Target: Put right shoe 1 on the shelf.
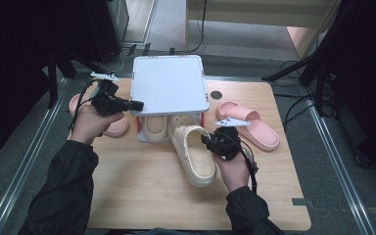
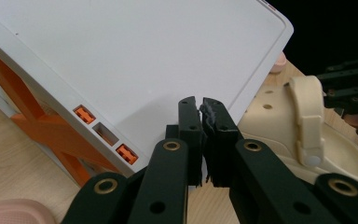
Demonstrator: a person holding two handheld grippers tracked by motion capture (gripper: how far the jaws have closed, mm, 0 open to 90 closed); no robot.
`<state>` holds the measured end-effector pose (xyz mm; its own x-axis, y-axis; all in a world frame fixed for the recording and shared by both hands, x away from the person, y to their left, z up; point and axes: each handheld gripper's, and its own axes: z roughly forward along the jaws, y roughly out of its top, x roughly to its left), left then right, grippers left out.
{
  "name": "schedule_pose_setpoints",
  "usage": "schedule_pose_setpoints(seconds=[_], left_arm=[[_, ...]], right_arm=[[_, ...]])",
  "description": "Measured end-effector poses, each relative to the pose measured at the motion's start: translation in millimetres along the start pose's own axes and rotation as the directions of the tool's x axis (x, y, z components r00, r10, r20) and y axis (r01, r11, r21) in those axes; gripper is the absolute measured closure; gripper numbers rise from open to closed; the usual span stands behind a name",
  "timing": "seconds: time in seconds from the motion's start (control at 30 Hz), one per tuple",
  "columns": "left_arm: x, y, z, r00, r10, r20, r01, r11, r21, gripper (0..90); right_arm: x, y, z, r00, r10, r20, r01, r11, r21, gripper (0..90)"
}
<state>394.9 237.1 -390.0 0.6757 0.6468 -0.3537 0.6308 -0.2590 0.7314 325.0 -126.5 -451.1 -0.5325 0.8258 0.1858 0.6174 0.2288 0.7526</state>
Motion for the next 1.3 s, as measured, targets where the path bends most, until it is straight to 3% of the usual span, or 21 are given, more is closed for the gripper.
schedule_pose_setpoints(seconds=[0.2, 0.5, 0.67, 0.8, 1.0, 1.3], left_arm=[[0.1, 0.0, 0.2, 1.0, 0.0, 0.007, 0.0, 1.0, 0.002, 86.4], [1.2, -0.8, -0.2, 0.9999, -0.004, 0.014, 0.004, 1.0, 0.0, 86.4], [1.4, -1.0, -0.2, 0.9999, -0.004, 0.016, 0.004, 1.0, -0.002, 86.3], [1.3, -1.0, -0.2, 0.9999, -0.002, 0.015, 0.002, 1.0, -0.003, 86.2], [1.5, -1.1, -0.2, 0.9998, -0.005, 0.017, 0.005, 1.0, -0.001, 86.0], [1.4, -1.2, -0.4, 0.9998, -0.008, 0.017, 0.008, 1.0, -0.002, 85.9]], right_arm=[[-5.8, 13.6, 21.7, 0.9995, 0.01, 0.031, -0.011, 1.0, 0.014, 76.6], [-9.0, 14.3, 47.3, 0.9965, 0.026, 0.079, -0.027, 1.0, 0.014, 75.5], [-6.4, 10.7, 54.3, 0.9976, 0.024, 0.065, -0.025, 1.0, 0.016, 73.8], [-5.5, 9.2, 54.5, 0.9978, 0.024, 0.062, -0.024, 1.0, 0.005, 71.4], [-11.1, 8.3, 50.6, 0.9965, 0.077, -0.032, -0.078, 0.997, -0.013, 58.7], [-3.4, 6.8, 25.1, 0.9987, 0.01, -0.051, -0.011, 0.999, -0.033, 52.4]])
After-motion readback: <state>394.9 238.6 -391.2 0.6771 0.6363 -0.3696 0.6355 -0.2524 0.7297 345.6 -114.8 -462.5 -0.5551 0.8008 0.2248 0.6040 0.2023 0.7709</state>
